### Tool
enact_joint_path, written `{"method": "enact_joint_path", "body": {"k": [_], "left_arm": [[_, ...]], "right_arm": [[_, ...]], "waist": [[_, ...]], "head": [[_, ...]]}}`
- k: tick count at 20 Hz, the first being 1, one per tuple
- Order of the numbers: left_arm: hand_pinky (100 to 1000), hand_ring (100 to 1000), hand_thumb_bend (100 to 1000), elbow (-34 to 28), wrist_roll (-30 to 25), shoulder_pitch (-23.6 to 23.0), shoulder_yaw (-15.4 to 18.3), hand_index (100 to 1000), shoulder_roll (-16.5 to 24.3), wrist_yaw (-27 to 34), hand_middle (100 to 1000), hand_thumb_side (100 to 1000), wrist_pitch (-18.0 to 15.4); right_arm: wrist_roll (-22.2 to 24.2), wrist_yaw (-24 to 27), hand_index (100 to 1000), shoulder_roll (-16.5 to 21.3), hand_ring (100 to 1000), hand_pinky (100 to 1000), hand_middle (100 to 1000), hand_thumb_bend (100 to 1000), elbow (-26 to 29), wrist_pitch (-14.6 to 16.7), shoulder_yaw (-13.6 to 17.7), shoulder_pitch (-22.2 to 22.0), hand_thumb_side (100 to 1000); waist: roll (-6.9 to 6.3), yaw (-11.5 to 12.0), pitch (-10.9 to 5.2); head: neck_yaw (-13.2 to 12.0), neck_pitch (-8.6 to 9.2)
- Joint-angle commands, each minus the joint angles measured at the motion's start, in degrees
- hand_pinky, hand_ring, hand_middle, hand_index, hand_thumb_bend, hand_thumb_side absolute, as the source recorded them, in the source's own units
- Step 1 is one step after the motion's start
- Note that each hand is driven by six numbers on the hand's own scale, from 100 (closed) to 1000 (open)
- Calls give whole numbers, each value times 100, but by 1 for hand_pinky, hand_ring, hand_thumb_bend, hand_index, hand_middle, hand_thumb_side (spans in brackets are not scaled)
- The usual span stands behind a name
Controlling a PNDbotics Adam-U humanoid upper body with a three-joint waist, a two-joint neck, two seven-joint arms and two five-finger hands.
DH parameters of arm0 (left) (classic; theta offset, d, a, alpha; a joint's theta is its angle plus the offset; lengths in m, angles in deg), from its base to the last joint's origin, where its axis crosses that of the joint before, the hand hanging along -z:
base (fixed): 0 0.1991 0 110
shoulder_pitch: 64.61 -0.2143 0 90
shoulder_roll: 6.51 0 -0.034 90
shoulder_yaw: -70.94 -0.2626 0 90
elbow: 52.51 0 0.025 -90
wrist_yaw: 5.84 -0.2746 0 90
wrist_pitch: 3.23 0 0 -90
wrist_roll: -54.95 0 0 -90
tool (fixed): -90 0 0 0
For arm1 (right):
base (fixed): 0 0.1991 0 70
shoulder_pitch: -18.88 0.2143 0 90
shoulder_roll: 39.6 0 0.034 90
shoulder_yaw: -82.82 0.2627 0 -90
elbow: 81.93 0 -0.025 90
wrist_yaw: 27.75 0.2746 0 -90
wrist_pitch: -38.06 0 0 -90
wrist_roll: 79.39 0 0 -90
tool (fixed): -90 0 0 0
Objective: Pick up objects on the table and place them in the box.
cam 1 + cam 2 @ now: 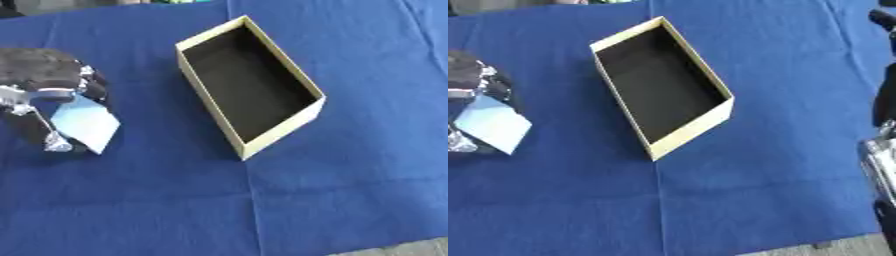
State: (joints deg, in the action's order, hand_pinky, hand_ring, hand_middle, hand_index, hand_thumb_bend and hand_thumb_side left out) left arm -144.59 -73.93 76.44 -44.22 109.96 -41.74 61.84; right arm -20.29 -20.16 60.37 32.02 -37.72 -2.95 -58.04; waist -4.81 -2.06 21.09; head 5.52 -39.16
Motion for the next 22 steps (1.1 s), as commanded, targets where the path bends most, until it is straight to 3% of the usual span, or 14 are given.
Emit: {"method": "enact_joint_path", "body": {"k": [1,8,14,22], "left_arm": [[533,518,100,-248,-1309,248,330,465,127,-16,367,100,-1136],[496,480,100,-6,-1309,1009,663,405,-893,-190,315,117,-889],[484,469,100,360,-1309,1512,1050,388,-1998,-901,300,158,-794],[481,478,100,879,-1203,1971,1147,385,-3125,-2343,309,175,-876]], "right_arm": [[-11,0,844,162,897,750,588,100,64,43,71,26,998],[-1,78,843,188,894,749,590,100,64,90,82,76,998],[43,210,842,199,891,747,592,100,64,138,69,215,998],[81,387,841,166,890,746,595,100,64,162,71,369,994]], "waist": [[-41,7,-131],[-3,-54,-170],[31,-201,-170],[24,-504,-208]], "head": [[34,-13],[37,28],[-56,110],[-620,193]]}}
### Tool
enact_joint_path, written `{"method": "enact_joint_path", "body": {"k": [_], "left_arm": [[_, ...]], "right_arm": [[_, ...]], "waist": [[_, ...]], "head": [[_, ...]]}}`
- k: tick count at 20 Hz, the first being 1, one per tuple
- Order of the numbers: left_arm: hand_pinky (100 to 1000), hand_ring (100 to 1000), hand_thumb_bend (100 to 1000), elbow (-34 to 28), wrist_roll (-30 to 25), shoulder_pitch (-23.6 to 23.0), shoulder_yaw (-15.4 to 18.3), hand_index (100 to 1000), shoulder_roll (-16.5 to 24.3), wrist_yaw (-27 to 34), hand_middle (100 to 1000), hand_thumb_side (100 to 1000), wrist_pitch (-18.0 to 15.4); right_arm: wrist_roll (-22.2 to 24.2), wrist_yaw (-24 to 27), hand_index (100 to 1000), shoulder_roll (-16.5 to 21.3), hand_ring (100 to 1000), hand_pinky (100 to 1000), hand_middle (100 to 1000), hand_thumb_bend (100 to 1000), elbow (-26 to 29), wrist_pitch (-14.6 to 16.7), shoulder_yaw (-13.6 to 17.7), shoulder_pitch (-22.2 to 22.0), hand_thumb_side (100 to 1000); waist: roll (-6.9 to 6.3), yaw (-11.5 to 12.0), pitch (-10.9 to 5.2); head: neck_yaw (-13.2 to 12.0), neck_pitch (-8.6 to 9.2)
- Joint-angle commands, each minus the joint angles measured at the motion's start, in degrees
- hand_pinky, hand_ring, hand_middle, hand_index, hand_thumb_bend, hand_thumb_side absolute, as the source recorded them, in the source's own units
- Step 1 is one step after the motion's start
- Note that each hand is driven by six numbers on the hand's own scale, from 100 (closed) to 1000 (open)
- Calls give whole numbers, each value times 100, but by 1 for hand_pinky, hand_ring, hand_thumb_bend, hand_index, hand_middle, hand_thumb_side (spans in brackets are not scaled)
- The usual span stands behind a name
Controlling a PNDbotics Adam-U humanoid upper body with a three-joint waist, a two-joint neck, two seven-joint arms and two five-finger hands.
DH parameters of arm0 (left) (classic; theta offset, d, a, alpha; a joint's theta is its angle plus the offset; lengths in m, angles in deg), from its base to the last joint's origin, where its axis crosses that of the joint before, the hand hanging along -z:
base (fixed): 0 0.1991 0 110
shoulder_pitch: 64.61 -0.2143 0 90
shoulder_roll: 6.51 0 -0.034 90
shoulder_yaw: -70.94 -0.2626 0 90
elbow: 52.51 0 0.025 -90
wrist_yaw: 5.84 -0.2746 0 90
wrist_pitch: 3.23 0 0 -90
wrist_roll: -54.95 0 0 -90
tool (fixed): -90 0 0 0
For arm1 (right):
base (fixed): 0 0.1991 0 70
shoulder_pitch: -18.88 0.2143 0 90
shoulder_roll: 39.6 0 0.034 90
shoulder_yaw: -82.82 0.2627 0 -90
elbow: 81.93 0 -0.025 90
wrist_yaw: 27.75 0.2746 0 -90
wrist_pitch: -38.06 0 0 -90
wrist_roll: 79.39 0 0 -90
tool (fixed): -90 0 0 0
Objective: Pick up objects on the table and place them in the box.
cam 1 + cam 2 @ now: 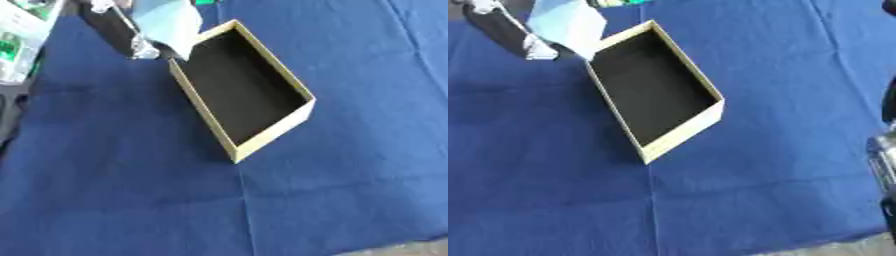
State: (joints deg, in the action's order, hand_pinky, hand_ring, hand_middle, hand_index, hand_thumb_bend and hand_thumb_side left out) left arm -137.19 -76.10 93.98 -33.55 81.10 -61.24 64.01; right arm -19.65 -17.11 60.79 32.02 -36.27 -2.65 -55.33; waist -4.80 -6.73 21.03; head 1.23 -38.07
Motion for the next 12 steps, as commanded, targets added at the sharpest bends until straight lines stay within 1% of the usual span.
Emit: {"method": "enact_joint_path", "body": {"k": [1,3,6,9,12], "left_arm": [[480,477,100,243,-927,270,83,382,-359,-580,308,179,-1110],[476,474,100,432,-735,346,98,378,-614,-946,305,186,-1139],[472,473,100,678,-413,360,96,378,-877,-1417,305,195,-1179],[469,473,100,862,-151,309,106,378,-1051,-1804,306,203,-1174],[459,467,100,1010,40,202,85,376,-1215,-2082,301,216,-1181]], "right_arm": [[26,117,841,115,890,746,596,100,64,13,32,135,994],[58,210,840,87,890,747,598,100,64,4,1,247,990],[82,321,839,74,890,749,598,100,64,1,-3,348,990],[81,358,840,46,891,750,598,100,64,0,16,362,990],[80,366,840,4,893,751,597,100,64,-6,24,373,991]], "waist": [[24,-74,-207],[39,-173,-214],[62,-278,-208],[72,-338,-197],[76,-387,-164]], "head": [[-262,93],[-415,95],[-503,-12],[-448,-104],[-340,-109]]}}
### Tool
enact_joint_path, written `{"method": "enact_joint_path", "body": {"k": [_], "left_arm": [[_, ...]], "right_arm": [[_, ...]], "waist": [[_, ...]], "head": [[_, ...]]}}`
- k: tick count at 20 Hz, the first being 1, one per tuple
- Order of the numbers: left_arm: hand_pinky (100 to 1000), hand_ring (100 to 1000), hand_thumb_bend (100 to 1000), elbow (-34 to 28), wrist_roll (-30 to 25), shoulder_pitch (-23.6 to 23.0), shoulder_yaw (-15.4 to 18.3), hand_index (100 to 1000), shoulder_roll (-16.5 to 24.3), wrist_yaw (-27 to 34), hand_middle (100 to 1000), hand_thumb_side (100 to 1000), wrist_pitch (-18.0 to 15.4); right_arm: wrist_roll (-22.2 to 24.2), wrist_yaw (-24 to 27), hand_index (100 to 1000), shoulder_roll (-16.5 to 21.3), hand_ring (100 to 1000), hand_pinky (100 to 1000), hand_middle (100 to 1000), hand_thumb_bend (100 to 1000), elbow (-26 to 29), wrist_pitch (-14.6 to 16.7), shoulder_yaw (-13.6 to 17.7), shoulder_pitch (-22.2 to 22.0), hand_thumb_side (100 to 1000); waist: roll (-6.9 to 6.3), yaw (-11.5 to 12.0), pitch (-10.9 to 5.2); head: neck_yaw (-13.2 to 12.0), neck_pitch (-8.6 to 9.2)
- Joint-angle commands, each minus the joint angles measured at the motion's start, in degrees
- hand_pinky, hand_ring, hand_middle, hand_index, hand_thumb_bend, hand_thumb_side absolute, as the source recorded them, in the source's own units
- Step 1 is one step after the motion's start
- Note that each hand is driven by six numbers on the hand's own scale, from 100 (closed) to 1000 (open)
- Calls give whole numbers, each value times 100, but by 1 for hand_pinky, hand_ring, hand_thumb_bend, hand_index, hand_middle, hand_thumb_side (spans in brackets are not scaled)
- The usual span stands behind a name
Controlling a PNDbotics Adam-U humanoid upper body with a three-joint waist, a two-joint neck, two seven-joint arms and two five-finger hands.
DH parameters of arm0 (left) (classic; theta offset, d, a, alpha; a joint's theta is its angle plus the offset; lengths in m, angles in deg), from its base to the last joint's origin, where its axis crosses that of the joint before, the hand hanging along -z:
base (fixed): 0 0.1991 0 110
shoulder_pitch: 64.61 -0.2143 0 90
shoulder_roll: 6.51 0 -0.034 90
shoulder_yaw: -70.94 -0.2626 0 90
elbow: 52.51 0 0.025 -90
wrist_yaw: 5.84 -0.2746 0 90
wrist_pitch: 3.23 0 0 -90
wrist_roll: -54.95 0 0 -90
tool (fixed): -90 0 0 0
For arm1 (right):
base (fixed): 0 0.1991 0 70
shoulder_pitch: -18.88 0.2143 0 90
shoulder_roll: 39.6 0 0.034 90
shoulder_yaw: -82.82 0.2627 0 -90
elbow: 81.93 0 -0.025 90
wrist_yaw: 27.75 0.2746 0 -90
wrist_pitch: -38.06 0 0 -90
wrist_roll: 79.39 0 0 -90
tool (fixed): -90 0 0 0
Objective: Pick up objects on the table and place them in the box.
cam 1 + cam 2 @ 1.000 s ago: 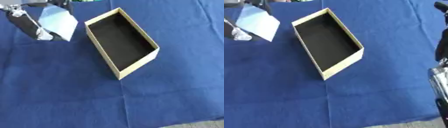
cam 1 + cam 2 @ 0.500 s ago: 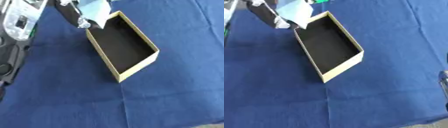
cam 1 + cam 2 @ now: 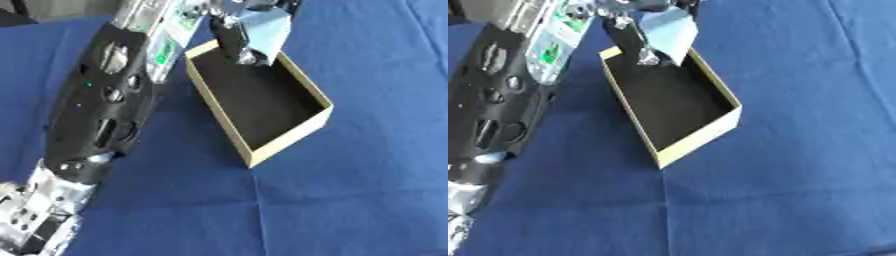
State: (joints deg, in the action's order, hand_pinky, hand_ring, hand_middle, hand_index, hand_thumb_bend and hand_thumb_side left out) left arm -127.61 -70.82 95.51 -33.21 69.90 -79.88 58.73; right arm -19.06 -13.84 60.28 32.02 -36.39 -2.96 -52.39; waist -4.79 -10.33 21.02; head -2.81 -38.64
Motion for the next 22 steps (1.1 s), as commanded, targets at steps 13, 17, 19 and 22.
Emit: {"method": "enact_joint_path", "body": {"k": [13,17,19,22], "left_arm": [[466,486,100,707,-660,-442,-24,436,-348,-420,339,195,-525],[498,534,100,777,-911,-500,-24,539,-361,-372,435,189,-455],[532,584,100,796,-1069,-519,-38,610,-361,-336,499,292,-442],[627,725,479,804,-1406,-526,-61,760,-332,-393,667,553,-426]], "right_arm": [[-53,-74,841,20,895,752,593,100,64,-22,78,21,989],[-70,-103,841,19,895,752,592,100,64,-30,75,5,988],[-77,-111,841,19,895,751,592,100,64,-29,75,2,988],[-91,-111,840,23,894,751,592,100,64,-24,81,2,987]], "waist": [[14,28,-94],[3,51,-94],[-2,53,-96],[-3,61,-105]], "head": [[289,20],[301,18],[300,32],[302,47]]}}
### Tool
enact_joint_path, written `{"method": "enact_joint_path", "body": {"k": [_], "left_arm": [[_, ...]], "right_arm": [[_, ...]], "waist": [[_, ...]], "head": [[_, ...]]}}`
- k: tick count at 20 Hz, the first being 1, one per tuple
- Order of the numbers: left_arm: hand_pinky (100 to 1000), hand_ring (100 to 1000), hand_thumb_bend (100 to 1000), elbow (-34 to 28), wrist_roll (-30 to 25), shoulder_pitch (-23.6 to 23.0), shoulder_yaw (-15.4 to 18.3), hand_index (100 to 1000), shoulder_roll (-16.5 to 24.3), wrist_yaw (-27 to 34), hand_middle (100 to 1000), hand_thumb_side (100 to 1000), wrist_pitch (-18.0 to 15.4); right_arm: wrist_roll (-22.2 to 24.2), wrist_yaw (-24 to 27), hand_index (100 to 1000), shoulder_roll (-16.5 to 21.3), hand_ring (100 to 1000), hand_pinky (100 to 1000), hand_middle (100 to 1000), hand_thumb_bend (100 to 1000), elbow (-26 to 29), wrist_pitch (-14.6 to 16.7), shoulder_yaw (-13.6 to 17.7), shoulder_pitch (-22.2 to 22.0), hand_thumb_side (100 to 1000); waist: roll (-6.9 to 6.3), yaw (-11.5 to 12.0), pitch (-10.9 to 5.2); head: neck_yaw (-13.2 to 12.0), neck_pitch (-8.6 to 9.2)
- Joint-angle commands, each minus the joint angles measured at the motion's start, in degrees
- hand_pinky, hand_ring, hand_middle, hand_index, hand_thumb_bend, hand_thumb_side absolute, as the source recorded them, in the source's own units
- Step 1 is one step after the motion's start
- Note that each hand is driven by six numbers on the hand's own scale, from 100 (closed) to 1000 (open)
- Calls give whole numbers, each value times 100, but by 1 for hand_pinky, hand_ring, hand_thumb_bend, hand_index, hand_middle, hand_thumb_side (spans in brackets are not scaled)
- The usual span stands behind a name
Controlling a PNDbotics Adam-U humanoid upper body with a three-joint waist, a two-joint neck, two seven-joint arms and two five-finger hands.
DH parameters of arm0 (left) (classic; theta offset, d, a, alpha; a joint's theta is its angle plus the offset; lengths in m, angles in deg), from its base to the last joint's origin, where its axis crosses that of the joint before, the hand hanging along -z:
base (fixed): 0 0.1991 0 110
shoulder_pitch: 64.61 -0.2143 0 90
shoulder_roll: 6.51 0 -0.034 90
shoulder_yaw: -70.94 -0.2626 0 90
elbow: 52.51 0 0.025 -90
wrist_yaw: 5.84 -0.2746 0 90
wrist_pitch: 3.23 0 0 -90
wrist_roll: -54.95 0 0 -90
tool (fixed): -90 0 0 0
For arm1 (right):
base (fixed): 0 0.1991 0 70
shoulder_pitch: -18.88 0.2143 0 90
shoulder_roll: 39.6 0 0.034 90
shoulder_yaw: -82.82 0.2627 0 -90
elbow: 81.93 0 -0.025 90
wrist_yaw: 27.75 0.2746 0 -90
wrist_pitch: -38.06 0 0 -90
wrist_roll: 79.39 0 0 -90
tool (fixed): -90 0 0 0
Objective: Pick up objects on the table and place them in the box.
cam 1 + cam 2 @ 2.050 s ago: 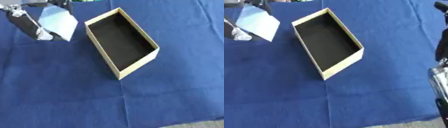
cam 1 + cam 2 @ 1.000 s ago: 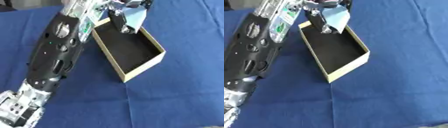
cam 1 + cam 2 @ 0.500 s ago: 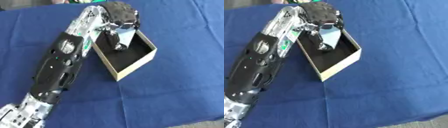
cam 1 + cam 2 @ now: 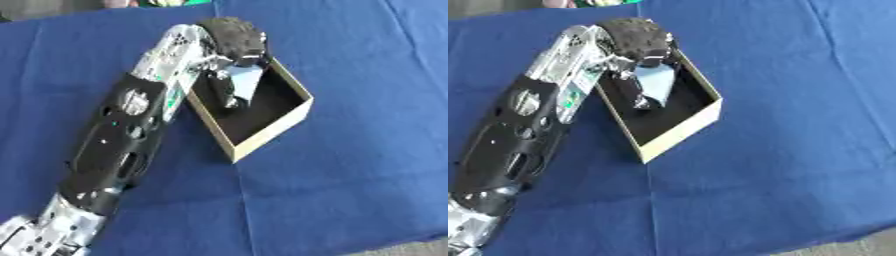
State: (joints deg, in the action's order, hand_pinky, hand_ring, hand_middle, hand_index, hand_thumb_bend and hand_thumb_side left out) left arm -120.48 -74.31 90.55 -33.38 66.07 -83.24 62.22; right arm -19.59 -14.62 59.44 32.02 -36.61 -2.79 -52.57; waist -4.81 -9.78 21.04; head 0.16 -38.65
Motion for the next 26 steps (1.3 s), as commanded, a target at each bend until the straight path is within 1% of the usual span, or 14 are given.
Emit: {"method": "enact_joint_path", "body": {"k": [1,2,4,5,6,7,8,10,13,16,20,23,26], "left_arm": [[645,750,556,71,-1160,-30,-44,789,63,-111,703,589,-758],[670,783,656,49,-1216,-31,-41,827,75,-177,744,631,-735],[670,783,656,26,-1258,-39,-35,827,75,-289,744,631,-706],[731,877,829,31,-1265,-48,-19,909,92,-368,841,688,-671],[731,877,829,48,-1268,-62,0,909,102,-482,841,688,-620],[766,914,885,76,-1269,-80,12,935,104,-572,873,707,-588],[775,925,922,96,-1270,-91,21,942,103,-638,881,719,-570],[784,932,960,91,-1270,-97,32,944,107,-726,882,724,-557],[787,936,974,23,-1257,-103,56,940,138,-828,884,710,-546],[773,925,932,-153,-1149,-103,94,920,196,-906,863,688,-517],[773,929,933,-512,-844,-75,167,926,285,-939,866,721,-417],[771,927,887,-786,-585,-42,259,926,339,-950,860,765,-246],[770,924,879,-985,-442,-14,305,923,393,-883,856,771,-130]], "right_arm": [[-41,-31,840,110,894,750,592,100,64,1,64,20,987],[-44,-29,840,113,894,750,592,100,64,3,66,21,987],[-50,-24,840,115,894,750,592,100,64,7,67,22,987],[-52,-24,839,116,893,749,592,100,64,10,70,23,987],[-54,-23,839,117,893,749,592,100,64,15,72,24,987],[-57,-22,839,117,893,749,592,100,64,18,76,20,986],[-61,-22,839,117,893,749,592,100,64,19,79,14,986],[-63,-25,839,115,893,749,591,100,64,18,80,7,987],[-64,-33,839,112,893,749,591,100,64,14,81,-7,987],[-70,-48,839,110,893,749,591,100,64,10,85,-30,986],[-81,-59,839,106,893,748,590,100,64,-1,82,-44,989],[-85,-55,838,111,892,747,590,100,64,4,83,-42,984],[-87,-47,838,118,891,747,590,100,64,13,87,-45,985]], "waist": [[0,11,-110],[2,16,-112],[3,19,-114],[9,22,-114],[15,22,-115],[19,27,-116],[22,34,-118],[27,47,-121],[32,55,-123],[40,68,-126],[49,95,-139],[63,94,-153],[72,96,-165]], "head": [[4,53],[3,62],[1,71],[-1,82],[-6,92],[-9,96],[-9,96],[-9,92],[-7,98],[-1,98],[5,97],[9,103],[13,105]]}}
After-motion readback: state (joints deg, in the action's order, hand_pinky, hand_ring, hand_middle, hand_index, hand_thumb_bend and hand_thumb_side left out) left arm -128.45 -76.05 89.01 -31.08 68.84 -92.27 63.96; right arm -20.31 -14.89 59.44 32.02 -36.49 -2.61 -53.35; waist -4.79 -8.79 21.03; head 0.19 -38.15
